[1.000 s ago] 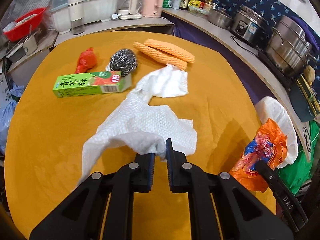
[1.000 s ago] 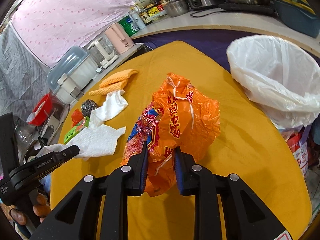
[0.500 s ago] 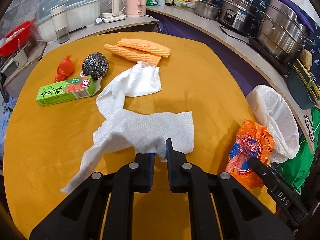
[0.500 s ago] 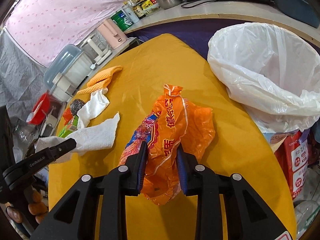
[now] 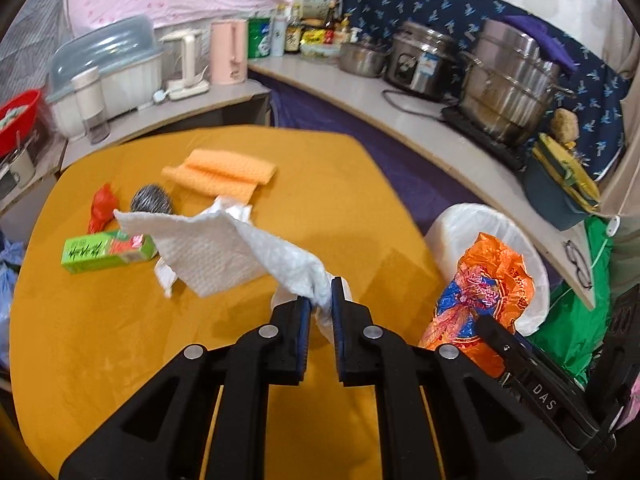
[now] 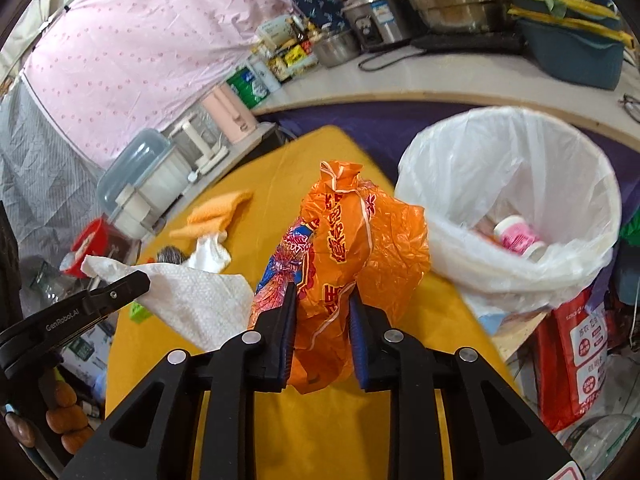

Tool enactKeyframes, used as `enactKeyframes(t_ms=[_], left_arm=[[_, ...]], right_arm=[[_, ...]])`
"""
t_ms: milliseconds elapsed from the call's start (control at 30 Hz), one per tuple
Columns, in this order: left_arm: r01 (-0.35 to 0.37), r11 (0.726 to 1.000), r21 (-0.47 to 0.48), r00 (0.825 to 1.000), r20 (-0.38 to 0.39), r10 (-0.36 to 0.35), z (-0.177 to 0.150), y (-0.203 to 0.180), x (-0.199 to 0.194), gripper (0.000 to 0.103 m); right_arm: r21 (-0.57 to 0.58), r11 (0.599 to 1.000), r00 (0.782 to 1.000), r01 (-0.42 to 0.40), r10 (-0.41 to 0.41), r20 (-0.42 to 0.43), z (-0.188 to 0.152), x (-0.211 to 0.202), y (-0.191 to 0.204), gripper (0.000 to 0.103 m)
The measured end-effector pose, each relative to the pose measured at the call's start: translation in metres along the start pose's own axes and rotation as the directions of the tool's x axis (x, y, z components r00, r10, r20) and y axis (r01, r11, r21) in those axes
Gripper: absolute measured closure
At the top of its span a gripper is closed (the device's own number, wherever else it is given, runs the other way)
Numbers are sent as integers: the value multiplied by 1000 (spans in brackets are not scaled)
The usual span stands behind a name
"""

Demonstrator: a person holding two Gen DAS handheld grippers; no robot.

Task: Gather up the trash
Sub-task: 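Grasp the white paper towel with the left gripper while the right gripper carries the snack bag toward the bin, then carry the paper towel and snack bag over the white bin and open both grippers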

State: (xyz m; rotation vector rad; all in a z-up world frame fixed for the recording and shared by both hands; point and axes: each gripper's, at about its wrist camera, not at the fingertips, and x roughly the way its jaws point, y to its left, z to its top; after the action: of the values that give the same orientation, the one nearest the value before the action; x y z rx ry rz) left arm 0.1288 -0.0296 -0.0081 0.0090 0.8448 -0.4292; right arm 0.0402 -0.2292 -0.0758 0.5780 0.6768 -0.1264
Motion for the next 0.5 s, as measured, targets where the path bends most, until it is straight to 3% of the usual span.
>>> enactKeyframes(t_ms=[233, 500], left_arm=[[105, 991, 86, 990, 85, -113, 35, -62, -14, 93], [246, 953, 176, 960, 92, -265, 63, -143, 2, 93]], right_arm=[[50, 997, 991, 58, -64, 121, 37, -38, -31, 80], [138, 983, 972, 125, -149, 180, 74, -53, -87, 80]])
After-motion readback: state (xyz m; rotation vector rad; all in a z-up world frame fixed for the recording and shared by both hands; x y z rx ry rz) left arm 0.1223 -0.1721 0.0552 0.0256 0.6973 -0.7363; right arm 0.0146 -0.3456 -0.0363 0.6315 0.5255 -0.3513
